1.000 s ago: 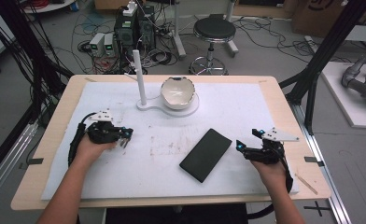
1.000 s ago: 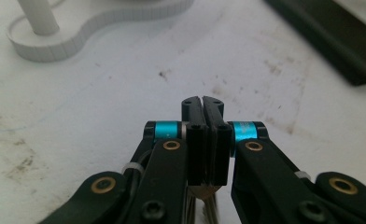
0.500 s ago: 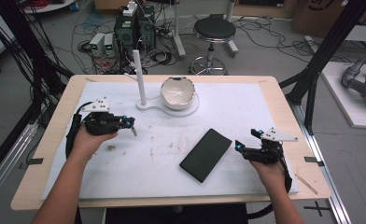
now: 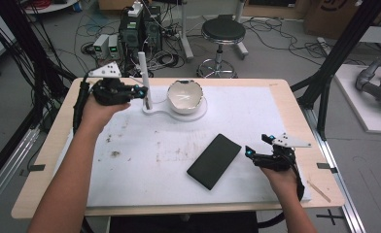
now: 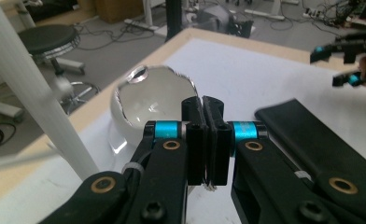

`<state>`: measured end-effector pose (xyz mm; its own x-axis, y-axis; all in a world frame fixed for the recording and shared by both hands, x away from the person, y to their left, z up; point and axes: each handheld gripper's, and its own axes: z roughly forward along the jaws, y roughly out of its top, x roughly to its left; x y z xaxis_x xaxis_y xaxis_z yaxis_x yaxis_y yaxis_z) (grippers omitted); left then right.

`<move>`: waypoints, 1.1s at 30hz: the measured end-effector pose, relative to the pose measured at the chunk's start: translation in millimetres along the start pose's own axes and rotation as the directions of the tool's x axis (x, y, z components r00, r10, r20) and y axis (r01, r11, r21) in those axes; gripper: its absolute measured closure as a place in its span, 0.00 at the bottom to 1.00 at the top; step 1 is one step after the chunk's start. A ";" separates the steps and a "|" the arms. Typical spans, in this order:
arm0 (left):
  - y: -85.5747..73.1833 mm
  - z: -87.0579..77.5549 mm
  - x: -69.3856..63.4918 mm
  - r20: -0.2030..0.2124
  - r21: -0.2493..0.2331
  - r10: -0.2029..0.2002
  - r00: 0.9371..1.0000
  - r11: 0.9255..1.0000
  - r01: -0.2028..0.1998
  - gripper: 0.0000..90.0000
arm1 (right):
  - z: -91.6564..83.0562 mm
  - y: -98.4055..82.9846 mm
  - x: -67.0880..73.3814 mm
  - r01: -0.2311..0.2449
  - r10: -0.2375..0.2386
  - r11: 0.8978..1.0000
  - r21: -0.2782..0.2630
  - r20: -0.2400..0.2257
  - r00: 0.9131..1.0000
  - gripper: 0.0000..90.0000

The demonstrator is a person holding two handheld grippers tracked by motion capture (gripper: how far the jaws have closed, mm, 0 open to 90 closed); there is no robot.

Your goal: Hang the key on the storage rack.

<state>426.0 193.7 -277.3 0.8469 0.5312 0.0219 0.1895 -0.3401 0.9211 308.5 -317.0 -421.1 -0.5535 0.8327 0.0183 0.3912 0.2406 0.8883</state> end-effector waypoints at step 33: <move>13.4 14.8 53.4 -0.086 -0.025 -0.091 0.992 0.996 0.089 0.98 | 1.2 -3.3 -0.8 -0.007 0.007 1.000 0.012 0.002 1.000 0.20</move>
<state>481.1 206.0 -269.6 0.7804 0.6247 -0.0284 0.2515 -0.2720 0.9288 308.6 -317.9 -424.6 -0.5493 0.8353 0.0236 0.4042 0.2408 0.8824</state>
